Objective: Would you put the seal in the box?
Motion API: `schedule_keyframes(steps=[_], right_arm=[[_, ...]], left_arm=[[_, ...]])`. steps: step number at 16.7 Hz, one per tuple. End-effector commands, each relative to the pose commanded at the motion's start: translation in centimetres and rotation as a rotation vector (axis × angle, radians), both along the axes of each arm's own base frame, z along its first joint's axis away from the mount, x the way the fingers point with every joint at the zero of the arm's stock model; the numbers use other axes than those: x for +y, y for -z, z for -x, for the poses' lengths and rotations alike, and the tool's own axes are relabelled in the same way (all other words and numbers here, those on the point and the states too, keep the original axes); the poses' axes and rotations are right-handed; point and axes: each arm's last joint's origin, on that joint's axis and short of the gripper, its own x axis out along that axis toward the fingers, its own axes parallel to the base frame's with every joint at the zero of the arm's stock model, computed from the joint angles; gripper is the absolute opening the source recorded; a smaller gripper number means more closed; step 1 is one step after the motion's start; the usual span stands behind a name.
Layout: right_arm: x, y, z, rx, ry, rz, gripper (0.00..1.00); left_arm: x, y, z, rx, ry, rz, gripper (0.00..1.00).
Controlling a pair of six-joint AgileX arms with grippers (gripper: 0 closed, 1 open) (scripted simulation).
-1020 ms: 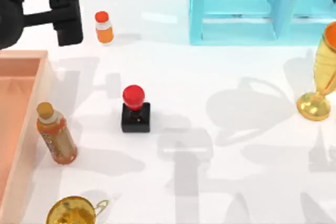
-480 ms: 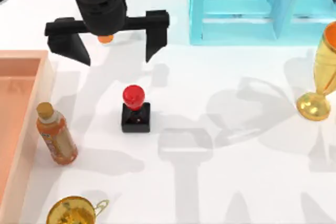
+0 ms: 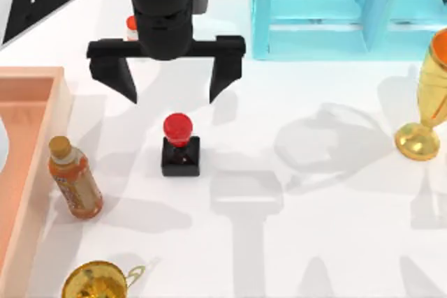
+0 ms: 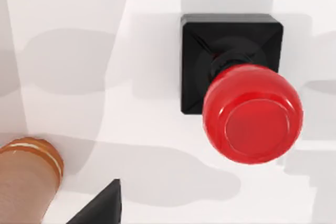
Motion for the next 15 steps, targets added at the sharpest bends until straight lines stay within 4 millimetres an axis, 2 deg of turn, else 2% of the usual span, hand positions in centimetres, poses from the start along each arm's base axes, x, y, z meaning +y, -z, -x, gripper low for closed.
schedule_keyframes(steps=[4,6,12,15], right_arm=[[0.0,0.0,0.0,0.000,0.000,0.000,1.00],[0.0,0.0,0.0,0.000,0.000,0.000,1.00],[0.0,0.0,0.0,0.000,0.000,0.000,1.00],[0.0,0.0,0.0,0.000,0.000,0.000,1.00]], left_arm=[[0.1,0.5,-0.1,0.001,-0.002,0.000,1.00],[0.0,2.1,-0.2,0.005,0.000,-0.003,1.00],[-0.1,9.2,-0.1,-0.002,0.000,0.001,1.00],[0.0,10.0,0.0,0.000,0.000,0.000,1.00]])
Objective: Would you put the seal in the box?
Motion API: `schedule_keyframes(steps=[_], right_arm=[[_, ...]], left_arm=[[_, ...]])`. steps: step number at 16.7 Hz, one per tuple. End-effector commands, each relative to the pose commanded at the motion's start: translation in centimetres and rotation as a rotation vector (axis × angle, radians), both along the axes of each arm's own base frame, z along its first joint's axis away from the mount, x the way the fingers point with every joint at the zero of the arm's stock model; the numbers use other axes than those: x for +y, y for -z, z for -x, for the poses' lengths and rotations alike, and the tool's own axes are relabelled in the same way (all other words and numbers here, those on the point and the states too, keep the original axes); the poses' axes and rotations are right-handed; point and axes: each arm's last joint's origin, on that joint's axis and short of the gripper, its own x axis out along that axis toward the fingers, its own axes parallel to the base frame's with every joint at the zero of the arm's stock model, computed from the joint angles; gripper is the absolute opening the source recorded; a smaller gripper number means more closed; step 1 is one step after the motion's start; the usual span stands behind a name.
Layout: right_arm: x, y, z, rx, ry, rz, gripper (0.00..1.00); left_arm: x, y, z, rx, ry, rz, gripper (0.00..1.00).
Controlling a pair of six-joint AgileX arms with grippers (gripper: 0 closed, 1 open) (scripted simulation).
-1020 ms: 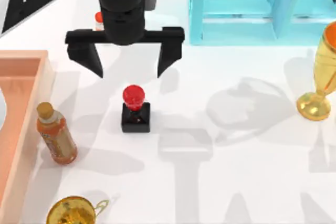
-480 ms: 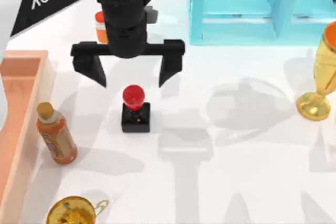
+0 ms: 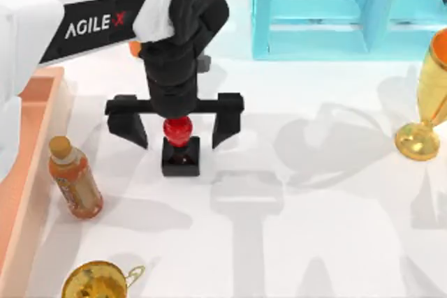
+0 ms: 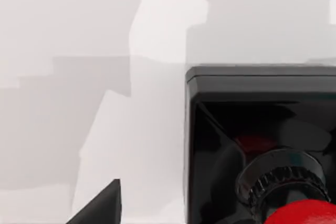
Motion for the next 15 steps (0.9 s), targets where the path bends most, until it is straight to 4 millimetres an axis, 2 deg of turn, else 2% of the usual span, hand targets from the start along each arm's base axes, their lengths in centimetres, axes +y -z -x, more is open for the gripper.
schedule_keyframes(steps=[2,15], right_arm=[[0.00,0.00,0.00,0.000,0.000,0.000,1.00],[0.00,0.00,0.00,0.000,0.000,0.000,1.00]], left_arm=[[0.00,0.00,0.00,0.000,0.000,0.000,1.00],[0.00,0.00,0.00,0.000,0.000,0.000,0.02]])
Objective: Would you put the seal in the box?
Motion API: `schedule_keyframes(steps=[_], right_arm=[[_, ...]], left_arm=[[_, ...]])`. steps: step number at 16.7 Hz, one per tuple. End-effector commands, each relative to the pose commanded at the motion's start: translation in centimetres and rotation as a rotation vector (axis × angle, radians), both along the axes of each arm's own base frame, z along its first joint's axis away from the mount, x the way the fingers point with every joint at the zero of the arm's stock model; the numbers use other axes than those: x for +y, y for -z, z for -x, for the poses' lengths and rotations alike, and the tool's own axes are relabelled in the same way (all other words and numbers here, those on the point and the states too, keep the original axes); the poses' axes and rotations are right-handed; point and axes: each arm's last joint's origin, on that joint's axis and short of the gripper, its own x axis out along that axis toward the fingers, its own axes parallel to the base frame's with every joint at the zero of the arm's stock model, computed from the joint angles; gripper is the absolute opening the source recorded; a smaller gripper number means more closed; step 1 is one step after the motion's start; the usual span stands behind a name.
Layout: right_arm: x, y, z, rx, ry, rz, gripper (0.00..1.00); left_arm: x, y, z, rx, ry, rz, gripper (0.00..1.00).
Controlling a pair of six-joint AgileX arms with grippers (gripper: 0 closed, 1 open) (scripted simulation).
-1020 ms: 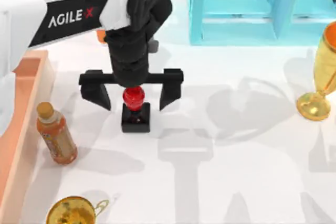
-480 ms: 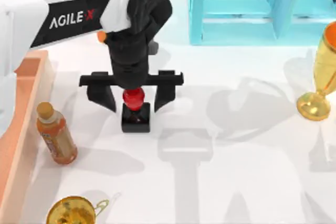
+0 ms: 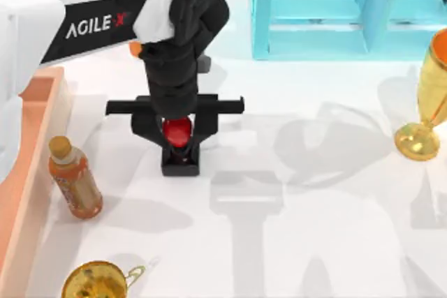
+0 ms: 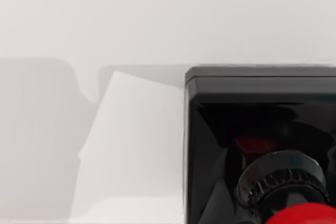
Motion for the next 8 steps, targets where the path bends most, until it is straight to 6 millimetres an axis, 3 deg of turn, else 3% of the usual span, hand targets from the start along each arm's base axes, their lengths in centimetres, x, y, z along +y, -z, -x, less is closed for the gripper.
schedule_keyframes(steps=[8], right_arm=[[0.00,0.00,0.00,0.000,0.000,0.000,1.00]], left_arm=[[0.00,0.00,0.00,0.000,0.000,0.000,0.00]])
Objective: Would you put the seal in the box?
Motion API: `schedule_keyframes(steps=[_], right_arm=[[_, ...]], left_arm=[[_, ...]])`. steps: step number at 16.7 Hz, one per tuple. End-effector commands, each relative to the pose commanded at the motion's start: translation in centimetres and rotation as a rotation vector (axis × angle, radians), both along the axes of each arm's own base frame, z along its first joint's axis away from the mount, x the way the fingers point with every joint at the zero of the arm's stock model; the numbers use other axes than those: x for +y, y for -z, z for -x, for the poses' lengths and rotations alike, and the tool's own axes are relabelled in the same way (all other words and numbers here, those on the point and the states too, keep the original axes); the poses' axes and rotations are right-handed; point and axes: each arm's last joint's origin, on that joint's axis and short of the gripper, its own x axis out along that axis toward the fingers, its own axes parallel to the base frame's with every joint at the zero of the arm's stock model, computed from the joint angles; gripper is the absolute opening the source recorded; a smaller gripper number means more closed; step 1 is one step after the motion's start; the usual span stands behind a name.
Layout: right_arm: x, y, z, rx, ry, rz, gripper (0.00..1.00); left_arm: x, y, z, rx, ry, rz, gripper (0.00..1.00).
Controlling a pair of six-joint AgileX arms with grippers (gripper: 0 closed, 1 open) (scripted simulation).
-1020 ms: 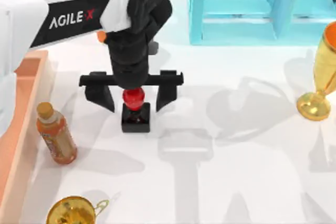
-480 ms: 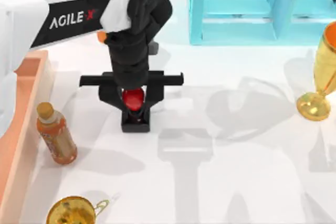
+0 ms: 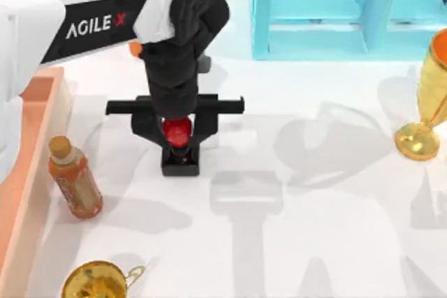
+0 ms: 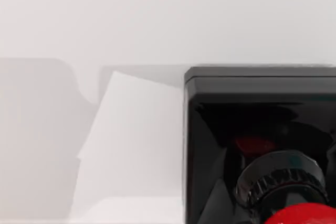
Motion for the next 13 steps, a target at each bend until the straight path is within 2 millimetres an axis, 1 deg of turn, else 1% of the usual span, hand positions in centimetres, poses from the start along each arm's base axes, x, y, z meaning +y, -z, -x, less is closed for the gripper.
schedule_keyframes(steps=[2,4,7,11,13], right_arm=[[0.0,0.0,0.0,0.000,0.000,0.000,1.00],[0.0,0.0,0.0,0.000,0.000,0.000,1.00],[0.0,0.0,0.0,0.000,0.000,0.000,1.00],[0.0,0.0,0.0,0.000,0.000,0.000,1.00],[0.0,0.0,0.0,0.000,0.000,0.000,1.00]], left_arm=[[0.0,-0.1,0.0,-0.001,0.001,0.001,0.00],[-0.2,-1.0,-0.2,0.000,0.005,0.000,0.00],[-0.3,-3.7,-0.4,0.012,0.002,-0.007,0.00],[-0.1,-8.6,-0.2,0.007,0.001,-0.004,0.00],[0.0,-9.9,0.0,0.000,0.000,0.001,0.00]])
